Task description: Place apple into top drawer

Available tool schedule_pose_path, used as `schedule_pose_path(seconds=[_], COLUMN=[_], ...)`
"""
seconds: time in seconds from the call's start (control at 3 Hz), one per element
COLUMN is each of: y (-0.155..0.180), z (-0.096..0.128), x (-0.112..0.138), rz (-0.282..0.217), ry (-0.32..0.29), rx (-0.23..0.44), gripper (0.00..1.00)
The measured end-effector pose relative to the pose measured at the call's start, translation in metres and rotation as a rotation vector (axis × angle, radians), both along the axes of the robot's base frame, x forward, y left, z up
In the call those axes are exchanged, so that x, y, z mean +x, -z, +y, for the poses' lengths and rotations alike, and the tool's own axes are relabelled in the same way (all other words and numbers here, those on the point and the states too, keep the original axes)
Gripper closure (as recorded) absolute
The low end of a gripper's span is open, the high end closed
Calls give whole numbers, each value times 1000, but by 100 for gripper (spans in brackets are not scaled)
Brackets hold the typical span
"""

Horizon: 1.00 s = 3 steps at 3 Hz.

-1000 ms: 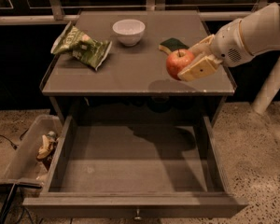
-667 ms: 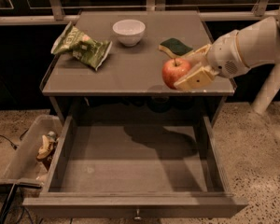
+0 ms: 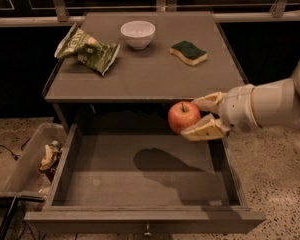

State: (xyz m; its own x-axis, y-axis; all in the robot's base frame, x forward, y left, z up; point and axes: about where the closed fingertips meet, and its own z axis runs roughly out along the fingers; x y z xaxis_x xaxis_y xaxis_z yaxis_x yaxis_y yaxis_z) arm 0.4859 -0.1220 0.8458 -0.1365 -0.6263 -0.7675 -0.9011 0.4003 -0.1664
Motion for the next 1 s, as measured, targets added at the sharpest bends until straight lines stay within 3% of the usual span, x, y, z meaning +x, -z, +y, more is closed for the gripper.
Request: schedule_pose_path(seconds=[0.33,1.0], y=[37,123], z=[-1,-3], x=[-4,25], rz=[27,205], ry=[29,193], rx=[2,12], gripper=[100,100])
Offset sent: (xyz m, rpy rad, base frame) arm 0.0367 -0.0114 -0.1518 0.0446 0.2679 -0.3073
